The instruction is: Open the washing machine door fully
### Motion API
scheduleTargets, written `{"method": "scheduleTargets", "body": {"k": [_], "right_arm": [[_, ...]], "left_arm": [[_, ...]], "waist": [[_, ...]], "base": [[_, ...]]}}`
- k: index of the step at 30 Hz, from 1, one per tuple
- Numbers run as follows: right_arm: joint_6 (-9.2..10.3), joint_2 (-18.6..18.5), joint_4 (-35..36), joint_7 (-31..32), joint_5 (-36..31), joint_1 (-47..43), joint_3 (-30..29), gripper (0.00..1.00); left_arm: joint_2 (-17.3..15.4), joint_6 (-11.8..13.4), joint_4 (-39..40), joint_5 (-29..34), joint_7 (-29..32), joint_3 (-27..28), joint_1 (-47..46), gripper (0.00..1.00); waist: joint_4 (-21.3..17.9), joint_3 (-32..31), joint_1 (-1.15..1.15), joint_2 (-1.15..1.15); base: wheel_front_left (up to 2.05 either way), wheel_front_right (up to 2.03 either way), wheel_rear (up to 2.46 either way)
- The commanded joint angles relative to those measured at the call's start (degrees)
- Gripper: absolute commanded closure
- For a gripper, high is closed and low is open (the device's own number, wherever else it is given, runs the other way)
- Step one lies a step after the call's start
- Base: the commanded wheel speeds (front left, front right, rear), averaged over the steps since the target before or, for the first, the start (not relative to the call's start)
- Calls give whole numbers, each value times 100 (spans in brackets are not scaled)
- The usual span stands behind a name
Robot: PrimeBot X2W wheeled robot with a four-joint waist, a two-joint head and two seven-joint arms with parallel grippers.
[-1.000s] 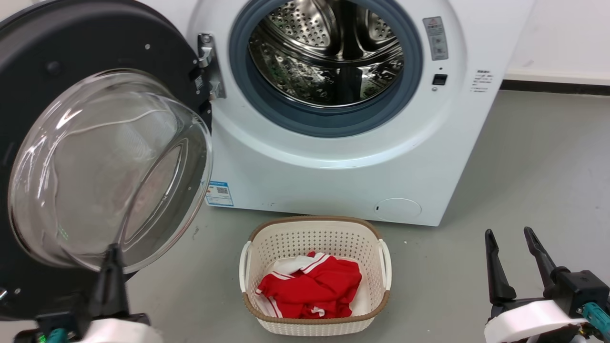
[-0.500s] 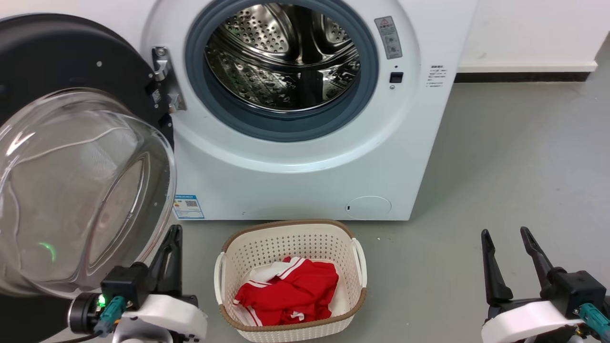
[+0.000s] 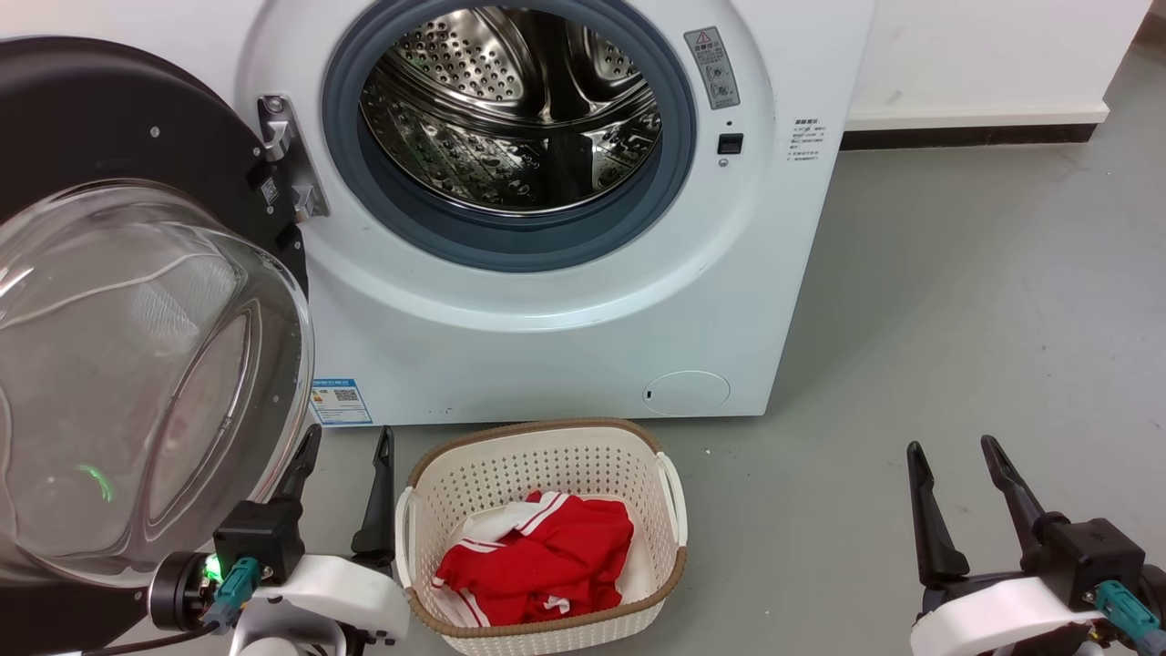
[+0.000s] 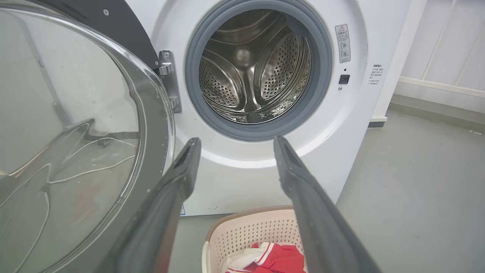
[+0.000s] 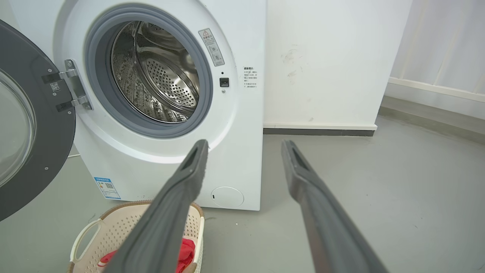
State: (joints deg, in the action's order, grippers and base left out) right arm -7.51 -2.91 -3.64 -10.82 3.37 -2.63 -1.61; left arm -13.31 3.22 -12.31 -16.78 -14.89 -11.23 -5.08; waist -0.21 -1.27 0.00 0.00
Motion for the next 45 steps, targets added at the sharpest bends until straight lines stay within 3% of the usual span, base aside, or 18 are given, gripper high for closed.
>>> {"method": "scheduleTargets", "body": {"k": [1,43,44,45], "right_arm": [[4,7,-9,-31,6,11,6,0],[4,7,-235,-136,43,121,19,0],[0,0,-222,-123,55,60,24,100],[0,0,-247,-123,61,49,26,100]], "left_arm": [[34,-12,21,55,-39,19,-63,0],[361,-311,186,433,-37,621,148,0],[347,-307,174,411,-11,614,112,100],[357,-308,149,404,-4,611,118,100]], "waist": [[6,5,0,0],[44,142,0,0],[44,143,0,0],[45,145,0,0]], "base": [[0,0,0],[0,0,0],[0,0,0],[0,0,0]]}}
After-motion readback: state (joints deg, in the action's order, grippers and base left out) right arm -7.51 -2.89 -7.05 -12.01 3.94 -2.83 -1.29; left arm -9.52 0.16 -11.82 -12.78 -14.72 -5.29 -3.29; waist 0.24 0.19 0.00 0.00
